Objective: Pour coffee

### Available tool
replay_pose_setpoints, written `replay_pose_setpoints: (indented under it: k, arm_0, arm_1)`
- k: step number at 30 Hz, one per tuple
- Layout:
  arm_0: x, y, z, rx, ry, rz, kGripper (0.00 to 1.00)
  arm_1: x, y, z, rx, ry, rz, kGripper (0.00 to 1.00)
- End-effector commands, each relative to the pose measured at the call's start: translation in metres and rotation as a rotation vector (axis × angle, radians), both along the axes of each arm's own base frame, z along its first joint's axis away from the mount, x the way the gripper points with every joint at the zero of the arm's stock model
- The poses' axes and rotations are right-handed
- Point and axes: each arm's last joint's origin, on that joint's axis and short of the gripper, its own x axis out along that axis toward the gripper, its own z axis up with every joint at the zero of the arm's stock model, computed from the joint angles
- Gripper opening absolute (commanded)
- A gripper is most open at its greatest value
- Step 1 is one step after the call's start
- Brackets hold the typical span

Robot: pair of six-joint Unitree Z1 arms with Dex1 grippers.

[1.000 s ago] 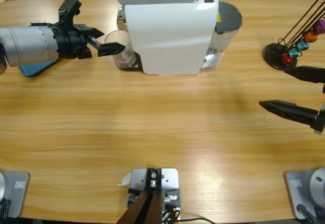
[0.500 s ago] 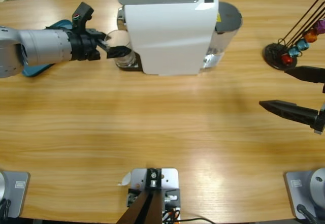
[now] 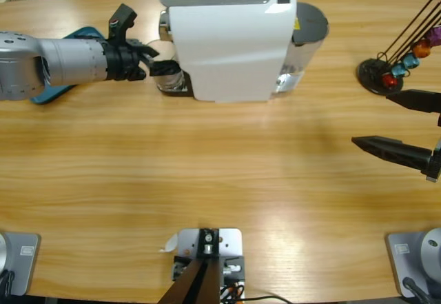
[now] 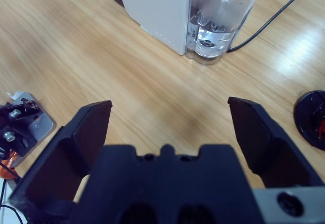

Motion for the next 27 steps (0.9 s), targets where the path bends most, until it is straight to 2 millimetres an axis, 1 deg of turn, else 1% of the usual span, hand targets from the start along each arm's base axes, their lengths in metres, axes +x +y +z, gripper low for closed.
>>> replay_pose_setpoints:
  k: [1,3,5,7,10,13,16,19,22,27]
  arm_0:
    - [0.003,0.002,-0.016,0.011,0.051,-0.001,0.223]
    - [-0.002,0.005,-0.014,0.010,0.050,0.001,0.223]
    - [-0.007,0.014,-0.012,0.022,0.047,0.025,0.223]
    - [-0.012,0.029,-0.009,0.036,0.039,0.075,0.223]
    - [-0.019,0.060,0.004,0.025,0.013,0.166,0.223]
    - [-0.022,0.086,0.016,0.000,-0.013,0.264,0.223]
    - [-0.014,0.111,0.024,-0.031,-0.029,0.381,0.223]
    - [-0.002,0.134,0.025,-0.058,-0.033,0.518,0.224]
    - [0.008,0.150,0.019,-0.061,-0.021,0.615,0.224]
    - [0.025,0.168,0.002,-0.049,-0.018,0.693,0.227]
  arm_1:
    - [0.000,0.000,-0.010,-0.017,0.029,-0.009,1.000]
    - [0.000,0.000,-0.010,-0.017,0.029,-0.009,1.000]
    - [0.000,0.000,-0.010,-0.017,0.029,-0.009,1.000]
    - [0.000,0.000,-0.010,-0.016,0.028,-0.009,1.000]
    - [0.000,0.000,-0.010,-0.016,0.028,-0.008,1.000]
    - [-0.001,0.000,-0.010,-0.015,0.028,-0.008,1.000]
    - [-0.001,0.000,-0.010,-0.013,0.027,-0.006,1.000]
    - [-0.001,0.000,-0.010,-0.013,0.026,-0.007,1.000]
    - [-0.001,0.000,-0.010,-0.013,0.026,-0.007,1.000]
    - [-0.002,-0.001,-0.010,-0.012,0.024,-0.007,1.000]
